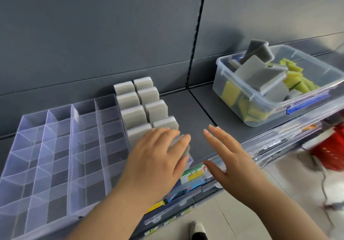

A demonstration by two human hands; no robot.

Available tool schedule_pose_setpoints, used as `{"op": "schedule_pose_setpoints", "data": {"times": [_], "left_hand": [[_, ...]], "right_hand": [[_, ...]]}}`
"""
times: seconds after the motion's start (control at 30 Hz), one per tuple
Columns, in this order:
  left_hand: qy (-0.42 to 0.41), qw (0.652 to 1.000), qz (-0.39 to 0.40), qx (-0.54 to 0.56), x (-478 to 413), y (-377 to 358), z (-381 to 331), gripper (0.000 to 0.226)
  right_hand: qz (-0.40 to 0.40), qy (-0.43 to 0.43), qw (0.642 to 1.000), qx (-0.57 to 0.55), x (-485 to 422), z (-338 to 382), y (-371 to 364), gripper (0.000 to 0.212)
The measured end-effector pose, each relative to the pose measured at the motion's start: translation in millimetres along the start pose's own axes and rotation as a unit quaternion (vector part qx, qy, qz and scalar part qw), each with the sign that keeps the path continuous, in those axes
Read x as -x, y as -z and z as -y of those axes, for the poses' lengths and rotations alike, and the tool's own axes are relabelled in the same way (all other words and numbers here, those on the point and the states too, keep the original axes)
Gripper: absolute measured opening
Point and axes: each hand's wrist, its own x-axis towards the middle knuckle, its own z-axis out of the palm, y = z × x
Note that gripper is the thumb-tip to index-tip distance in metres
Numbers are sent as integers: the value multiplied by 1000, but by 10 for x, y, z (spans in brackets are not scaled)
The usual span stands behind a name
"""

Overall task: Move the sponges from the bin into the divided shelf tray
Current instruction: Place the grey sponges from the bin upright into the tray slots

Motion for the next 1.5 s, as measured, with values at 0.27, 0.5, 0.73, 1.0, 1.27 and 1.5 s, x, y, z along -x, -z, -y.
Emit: {"op": "schedule_pose_setpoints", "data": {"times": [0.27, 0.5, 0.73, 1.0, 1.27, 1.5], "left_hand": [[-50, 998, 35, 11, -586, -523, -1176, 40], [1, 994, 110, 8, -1073, -1242, -2346, 44], [8, 995, 102, 1, -1704, -1456, -2921, 42], [73, 996, 12, -48, -2493, -1403, -2536, 46], [129, 988, -71, -45, -3173, -1621, -1842, 35], [179, 976, -17, -124, -3433, -1654, -1320, 34]], "right_hand": [[-49, -84, 995, -25, 679, -881, 598, 60], [-7, -142, 989, -45, 1453, -2191, 1176, 56], [-28, -154, 986, -53, 1642, -3057, 1799, 51], [-59, -79, 992, -73, 600, -3454, 2092, 49], [-58, -11, 996, -67, -612, -3663, 2155, 42], [-18, -8, 991, -129, -1622, -3586, 1987, 41]]}}
